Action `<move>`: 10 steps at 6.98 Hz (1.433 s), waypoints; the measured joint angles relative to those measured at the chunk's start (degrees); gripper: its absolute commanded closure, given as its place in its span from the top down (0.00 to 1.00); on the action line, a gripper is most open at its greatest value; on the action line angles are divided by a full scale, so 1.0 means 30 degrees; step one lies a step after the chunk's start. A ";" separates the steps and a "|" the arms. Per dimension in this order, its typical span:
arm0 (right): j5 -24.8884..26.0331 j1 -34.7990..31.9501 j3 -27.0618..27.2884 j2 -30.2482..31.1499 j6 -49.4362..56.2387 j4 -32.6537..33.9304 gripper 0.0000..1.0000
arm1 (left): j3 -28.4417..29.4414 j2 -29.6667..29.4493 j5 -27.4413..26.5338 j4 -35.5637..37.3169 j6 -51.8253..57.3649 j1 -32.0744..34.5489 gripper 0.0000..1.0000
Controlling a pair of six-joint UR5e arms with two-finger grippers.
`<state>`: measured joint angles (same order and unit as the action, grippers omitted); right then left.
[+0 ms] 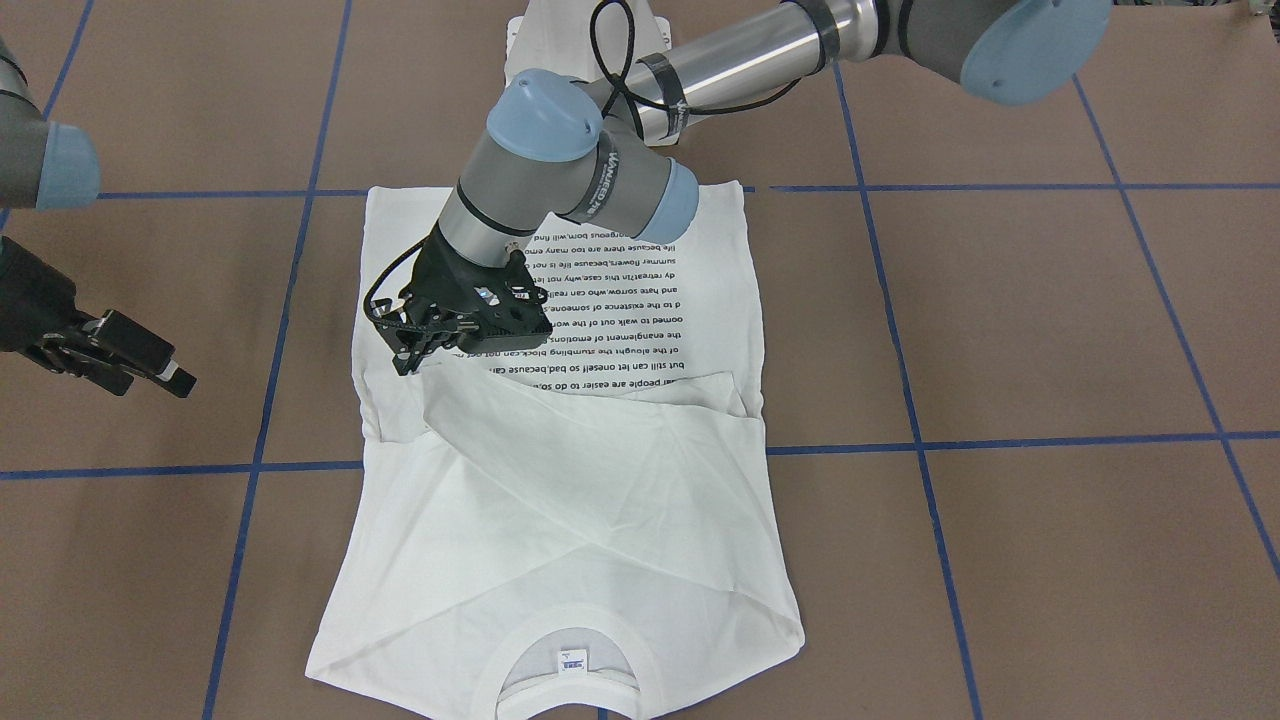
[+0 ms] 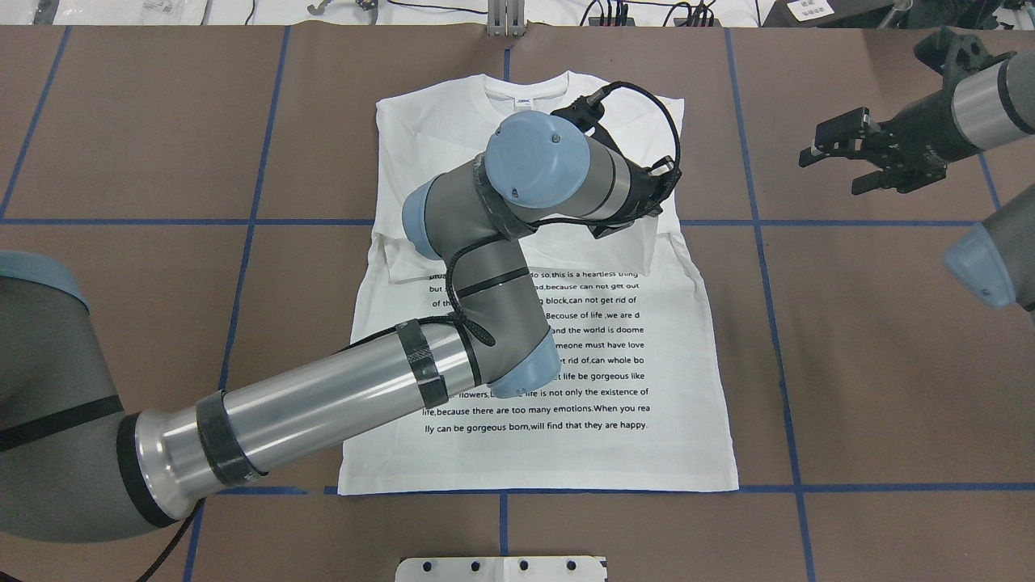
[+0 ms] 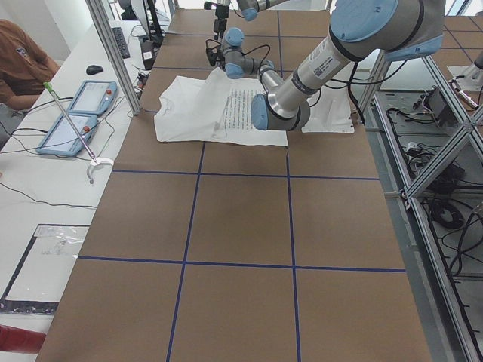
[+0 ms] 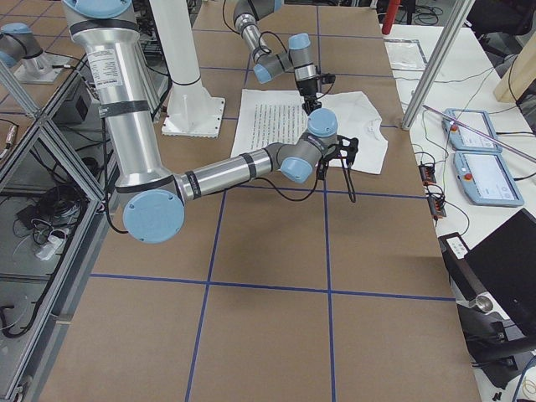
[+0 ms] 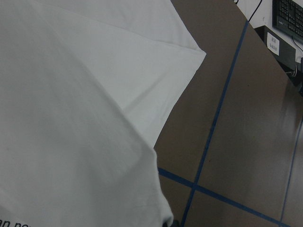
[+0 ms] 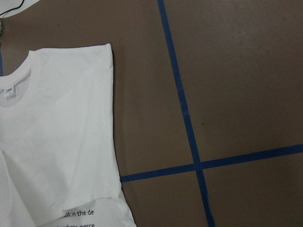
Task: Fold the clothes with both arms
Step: 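Fold the other sleeve across the chest with the left gripper while the right gripper withdraws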
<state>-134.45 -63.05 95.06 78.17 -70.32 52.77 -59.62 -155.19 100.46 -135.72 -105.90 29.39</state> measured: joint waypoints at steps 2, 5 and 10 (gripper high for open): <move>0.0057 0.0027 0.0007 0.0057 -0.0025 0.0009 0.99 | 0.0858 -0.0400 -0.0660 -0.0528 -0.0027 -0.0341 0.59; 0.0183 0.0146 0.0098 0.0073 -0.0430 0.0024 1.00 | 0.1543 -0.0914 -0.1606 -0.1069 0.0076 -0.0576 0.62; 0.6885 0.7332 0.6222 0.4280 -0.8582 0.0319 0.98 | -0.9870 0.8031 0.0537 0.2975 0.3636 0.0347 0.60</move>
<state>-113.79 -41.05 113.73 91.02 -96.06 53.73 -89.23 -131.10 102.07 -126.79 -95.00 30.43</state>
